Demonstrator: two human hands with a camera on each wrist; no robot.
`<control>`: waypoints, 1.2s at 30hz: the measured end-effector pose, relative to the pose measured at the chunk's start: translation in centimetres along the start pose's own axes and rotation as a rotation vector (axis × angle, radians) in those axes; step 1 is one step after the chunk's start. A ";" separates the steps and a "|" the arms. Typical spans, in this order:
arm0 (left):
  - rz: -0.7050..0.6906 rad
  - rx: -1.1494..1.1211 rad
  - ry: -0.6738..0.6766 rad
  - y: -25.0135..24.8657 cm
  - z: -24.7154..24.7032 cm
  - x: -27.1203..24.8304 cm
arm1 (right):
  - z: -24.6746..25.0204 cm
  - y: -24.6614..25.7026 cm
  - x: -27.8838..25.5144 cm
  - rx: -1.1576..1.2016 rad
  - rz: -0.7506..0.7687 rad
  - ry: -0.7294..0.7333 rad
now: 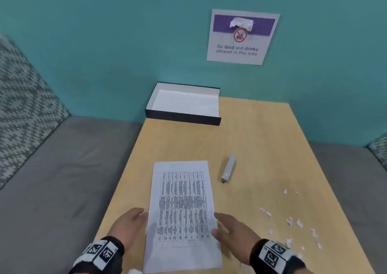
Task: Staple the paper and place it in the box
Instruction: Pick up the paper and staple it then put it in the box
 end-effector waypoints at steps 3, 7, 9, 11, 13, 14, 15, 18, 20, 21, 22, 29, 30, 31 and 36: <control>0.120 -0.245 0.018 0.3 -0.9 1.4 | -0.2 -0.7 3.3 0.313 -0.120 -0.062; 0.244 -0.464 0.005 0.5 -1.8 3.4 | -1.4 -1.9 6.6 0.485 -0.257 -0.120; 0.229 -0.369 -0.019 0.8 -2.3 5.1 | -1.7 -2.5 7.6 0.510 -0.297 -0.130; 0.227 -0.270 -0.042 -0.1 -2.7 5.4 | -1.9 -3.4 8.3 0.519 -0.318 -0.134; 0.216 -0.168 -0.047 -1.7 -3.0 4.9 | -1.9 -3.9 8.5 0.483 -0.304 -0.125; 0.227 -0.130 -0.031 -2.2 -3.4 4.9 | -1.8 -3.7 8.2 0.474 -0.306 -0.130; 0.225 -0.114 -0.027 -2.7 -3.7 4.9 | -1.5 -3.1 7.8 0.461 -0.286 -0.139; 0.148 -0.043 -0.055 -4.0 -3.8 5.2 | -0.6 -1.7 6.7 0.339 -0.271 -0.111; 0.078 -0.067 -0.126 -4.5 -3.0 5.1 | -0.1 -1.0 6.2 0.238 -0.243 -0.063; 0.037 -0.110 -0.147 -4.8 -2.4 4.6 | 0.2 -0.7 6.0 0.188 -0.226 -0.040; -0.013 -0.145 -0.168 -5.3 -1.8 3.8 | 0.8 -0.4 6.0 0.152 -0.214 -0.042; -0.319 -0.558 -0.081 -9.6 2.7 -1.6 | 6.2 2.3 6.5 0.637 -0.047 -0.231; -0.319 -0.603 -0.060 -9.7 2.9 -1.6 | 6.6 3.2 6.3 0.684 -0.015 -0.233; -0.317 -0.638 -0.045 -9.9 3.0 -1.7 | 7.0 4.0 6.2 0.725 0.007 -0.240; -0.347 -0.756 -0.095 -11.3 3.6 -2.1 | 8.8 5.6 4.5 0.806 0.110 -0.385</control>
Point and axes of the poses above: each hand's wrist, its own x-axis towards the middle knuckle, its own z-axis out of the back of the hand, y = z × x, the point moved 8 cm from there along x, towards the middle knuckle, and after that the axes turned 2 degrees about -x, right-handed, at the moved point
